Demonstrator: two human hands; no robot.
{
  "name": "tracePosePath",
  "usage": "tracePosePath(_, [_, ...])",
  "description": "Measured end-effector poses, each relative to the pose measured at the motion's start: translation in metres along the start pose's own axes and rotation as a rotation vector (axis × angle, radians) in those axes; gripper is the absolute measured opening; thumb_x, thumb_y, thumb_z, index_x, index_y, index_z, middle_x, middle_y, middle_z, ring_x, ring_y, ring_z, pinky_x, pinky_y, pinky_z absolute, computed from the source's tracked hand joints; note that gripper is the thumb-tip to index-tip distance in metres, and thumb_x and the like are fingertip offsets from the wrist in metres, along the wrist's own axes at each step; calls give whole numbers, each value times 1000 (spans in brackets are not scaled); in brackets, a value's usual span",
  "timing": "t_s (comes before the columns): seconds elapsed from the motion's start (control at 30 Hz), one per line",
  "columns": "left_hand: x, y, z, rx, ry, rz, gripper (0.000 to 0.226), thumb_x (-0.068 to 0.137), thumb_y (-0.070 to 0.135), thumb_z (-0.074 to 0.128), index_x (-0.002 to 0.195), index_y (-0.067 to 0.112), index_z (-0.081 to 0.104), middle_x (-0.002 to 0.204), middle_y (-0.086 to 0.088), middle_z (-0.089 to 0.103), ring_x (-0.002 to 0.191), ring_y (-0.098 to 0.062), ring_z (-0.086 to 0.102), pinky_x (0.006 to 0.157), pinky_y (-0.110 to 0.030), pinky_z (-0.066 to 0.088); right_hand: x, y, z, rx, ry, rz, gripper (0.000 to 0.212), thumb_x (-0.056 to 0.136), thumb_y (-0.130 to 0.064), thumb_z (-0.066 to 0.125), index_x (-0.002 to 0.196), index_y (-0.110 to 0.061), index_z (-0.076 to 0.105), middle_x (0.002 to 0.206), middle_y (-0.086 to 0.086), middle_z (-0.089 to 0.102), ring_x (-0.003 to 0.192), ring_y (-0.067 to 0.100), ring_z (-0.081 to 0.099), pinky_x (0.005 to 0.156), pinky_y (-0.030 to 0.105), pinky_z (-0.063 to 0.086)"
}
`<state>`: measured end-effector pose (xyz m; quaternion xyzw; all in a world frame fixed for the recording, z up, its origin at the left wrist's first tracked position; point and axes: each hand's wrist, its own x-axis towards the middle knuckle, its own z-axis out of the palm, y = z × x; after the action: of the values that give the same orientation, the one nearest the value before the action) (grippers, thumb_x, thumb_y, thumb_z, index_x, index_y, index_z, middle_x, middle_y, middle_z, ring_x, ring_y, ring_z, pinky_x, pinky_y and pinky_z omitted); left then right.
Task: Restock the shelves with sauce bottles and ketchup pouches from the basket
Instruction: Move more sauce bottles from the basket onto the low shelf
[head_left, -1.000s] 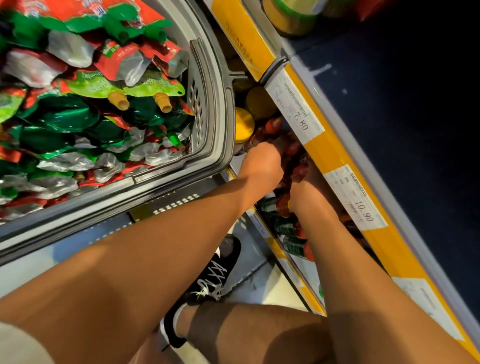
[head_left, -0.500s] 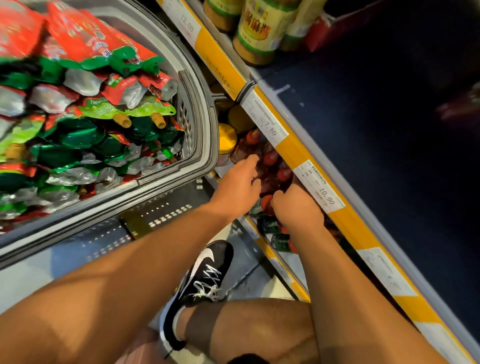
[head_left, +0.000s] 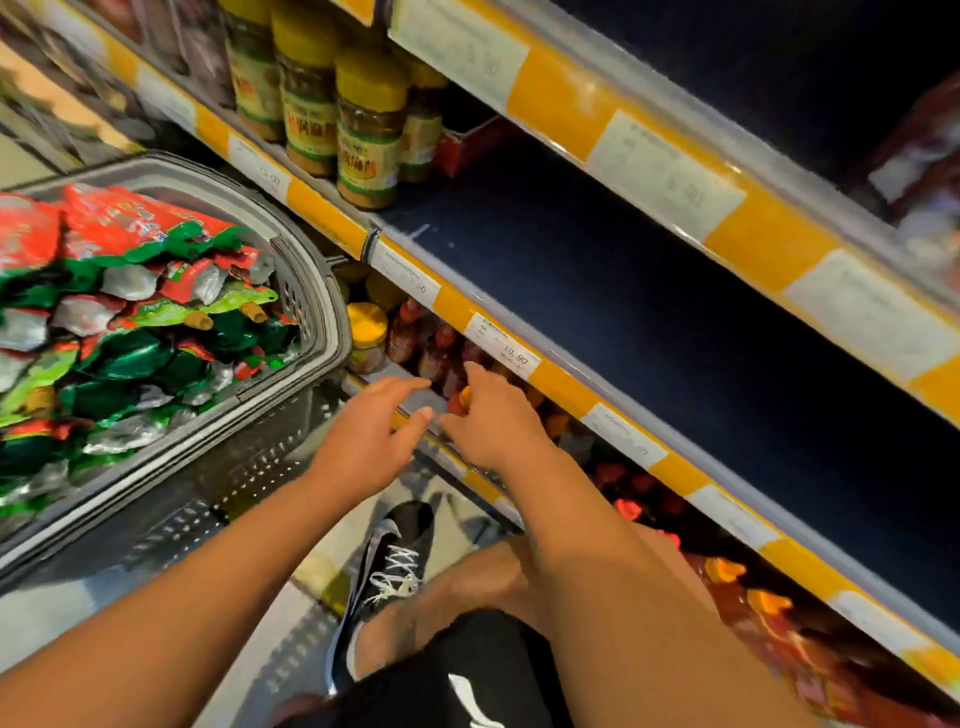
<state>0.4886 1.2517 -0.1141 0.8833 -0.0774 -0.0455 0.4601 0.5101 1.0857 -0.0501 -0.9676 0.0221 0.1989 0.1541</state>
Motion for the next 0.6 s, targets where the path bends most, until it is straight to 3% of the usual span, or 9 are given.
tracePosePath(0.1, [-12,19,-11,-2,24,42,38,101,30,64,138,21,63,137,5,61,128,-14,55,105,-31,42,-28,6,-11,143,87,-47,75,96,-34,65,160,-24,27,160,3,39,144,29,40,113,48,42])
tracePosePath(0.2, [-23,43,-18,-9,9,73,40,100,32,65,140,25,62,142,7,58,132,-11,52,107,-30,39,-58,12,-22,252,261,-65,66,97,-28,63,156,-28,34,155,-2,44,140,22,44,111,41,44])
tracePosePath(0.33, [-30,86,-27,-22,7,162,44,97,29,68,141,30,60,143,11,56,132,-8,51,109,-30,38,-107,21,-36,372,485,-87,55,98,-31,60,150,-34,40,148,-10,48,136,12,42,101,24,33])
tracePosePath(0.5, [-36,152,-33,-47,-19,343,47,96,24,70,140,36,59,139,17,57,133,-1,49,113,-34,40,-182,55,-62,445,694,-124,52,99,-31,59,148,-36,44,151,-17,44,141,3,38,115,25,34])
tracePosePath(0.6, [-45,198,-25,-54,-65,435,51,96,27,68,143,42,56,145,20,54,140,0,43,115,-32,35,-234,91,-82,467,808,-69,52,100,-32,60,148,-43,42,151,-24,41,140,-5,36,112,19,32])
